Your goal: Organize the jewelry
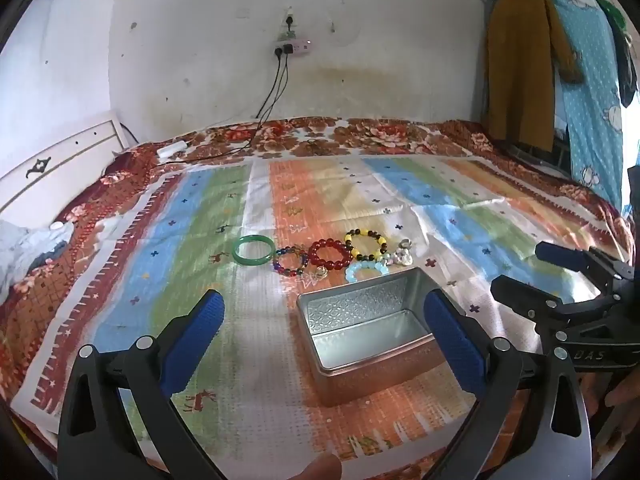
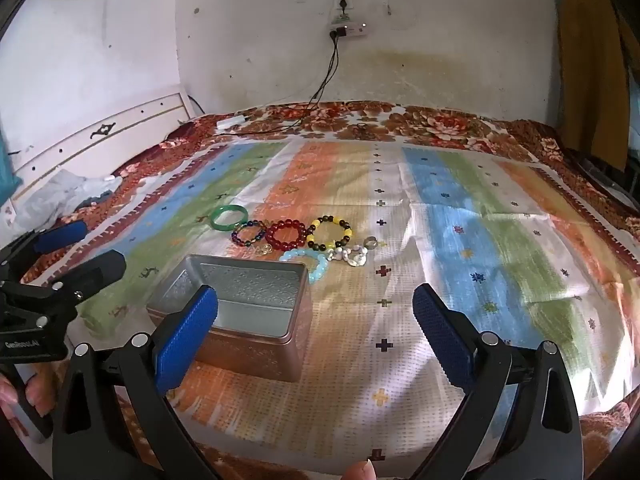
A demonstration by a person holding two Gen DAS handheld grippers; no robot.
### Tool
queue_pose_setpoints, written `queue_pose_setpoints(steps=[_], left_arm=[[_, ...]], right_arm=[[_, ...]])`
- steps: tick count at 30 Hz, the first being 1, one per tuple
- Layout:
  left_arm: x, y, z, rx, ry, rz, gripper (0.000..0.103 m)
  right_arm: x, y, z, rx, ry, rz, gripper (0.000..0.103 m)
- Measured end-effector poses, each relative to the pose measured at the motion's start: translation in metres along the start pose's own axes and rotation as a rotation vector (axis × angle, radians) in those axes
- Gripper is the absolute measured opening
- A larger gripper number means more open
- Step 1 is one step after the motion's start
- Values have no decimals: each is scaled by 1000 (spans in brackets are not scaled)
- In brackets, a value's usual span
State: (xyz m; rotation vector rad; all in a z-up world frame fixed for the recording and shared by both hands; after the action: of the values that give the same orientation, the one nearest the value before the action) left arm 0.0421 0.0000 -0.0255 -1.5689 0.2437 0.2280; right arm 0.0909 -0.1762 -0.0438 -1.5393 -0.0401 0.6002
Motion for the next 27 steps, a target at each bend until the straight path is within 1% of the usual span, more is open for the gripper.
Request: queue_pose_setpoints(steps=[4, 5, 6, 8, 10, 13, 15, 18, 27], left_arm=[[3, 2, -4, 28, -2, 21, 98], [5, 3, -6, 36, -10, 27, 97], [3, 4, -11, 46, -22, 16, 97], [2, 2, -13, 26, -14, 24, 97], [-1, 0, -8, -10, 11, 18, 97], [1, 5, 2, -21, 4, 32, 97], [2, 6, 2, -24, -1, 39, 97], [0, 5, 5, -29, -11, 27, 97], [1, 4, 8, -39, -25, 32, 97]], right_arm=[[0, -2, -2, 12, -3, -1, 99], [-1, -2, -2, 11, -2, -1, 99], [-1, -3, -3, 13, -1, 0, 99], [-2, -3, -2, 14, -9, 2, 99], [0, 2, 1, 15, -22, 3, 99], [2, 1, 4, 17, -28, 12, 99], [2, 0, -2, 34, -33, 12, 99], [3, 0, -3, 35, -29, 17, 99], [4, 2, -5, 40, -18, 28, 99]])
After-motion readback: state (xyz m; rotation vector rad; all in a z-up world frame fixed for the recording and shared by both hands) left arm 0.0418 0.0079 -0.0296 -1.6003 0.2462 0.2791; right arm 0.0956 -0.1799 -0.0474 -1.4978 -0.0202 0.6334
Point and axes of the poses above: each gripper's, at about its wrist camera, not at the fingertips, and x roughly the way its jaws point, z to its left, y to its underside, the point moved 5 cm from there along x, roughly the way its jaws point, and after that the axes turned 14 degrees about -z, right-handed, at the moved point
